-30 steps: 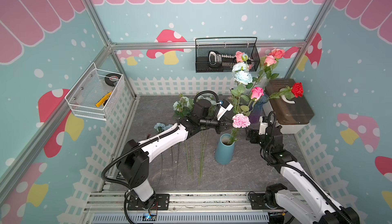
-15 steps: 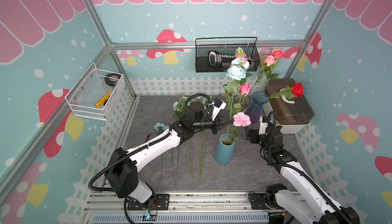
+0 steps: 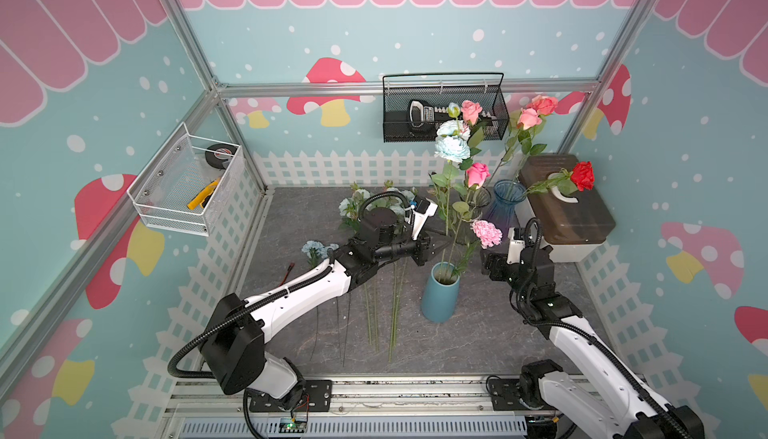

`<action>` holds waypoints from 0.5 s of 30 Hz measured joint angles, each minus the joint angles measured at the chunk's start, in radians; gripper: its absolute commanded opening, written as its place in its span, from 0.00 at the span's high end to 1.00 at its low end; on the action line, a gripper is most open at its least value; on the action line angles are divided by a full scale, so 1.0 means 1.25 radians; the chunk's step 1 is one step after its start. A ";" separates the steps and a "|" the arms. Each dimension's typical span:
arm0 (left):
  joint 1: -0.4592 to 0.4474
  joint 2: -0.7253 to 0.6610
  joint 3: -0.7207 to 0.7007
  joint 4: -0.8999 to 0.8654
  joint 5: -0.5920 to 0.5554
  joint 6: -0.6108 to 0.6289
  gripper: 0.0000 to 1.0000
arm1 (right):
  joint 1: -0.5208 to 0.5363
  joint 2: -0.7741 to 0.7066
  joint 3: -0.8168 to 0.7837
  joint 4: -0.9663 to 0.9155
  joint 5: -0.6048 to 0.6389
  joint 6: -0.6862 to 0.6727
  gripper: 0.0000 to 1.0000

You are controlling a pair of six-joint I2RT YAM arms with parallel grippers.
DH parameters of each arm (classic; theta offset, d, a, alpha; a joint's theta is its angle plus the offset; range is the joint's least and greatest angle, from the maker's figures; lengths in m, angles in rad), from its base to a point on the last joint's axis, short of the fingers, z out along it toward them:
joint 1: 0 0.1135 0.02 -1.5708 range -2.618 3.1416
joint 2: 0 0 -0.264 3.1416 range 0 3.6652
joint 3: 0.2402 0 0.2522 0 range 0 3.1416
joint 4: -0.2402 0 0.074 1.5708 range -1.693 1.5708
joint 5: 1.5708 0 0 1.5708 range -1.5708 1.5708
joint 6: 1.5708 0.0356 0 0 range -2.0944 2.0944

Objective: Pick out blue flowers from the vase
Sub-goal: Pick up the flower from the vase.

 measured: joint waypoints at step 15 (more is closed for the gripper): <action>-0.011 0.000 -0.001 -0.044 -0.052 0.016 0.57 | 0.000 0.000 -0.001 0.002 -0.001 0.000 0.15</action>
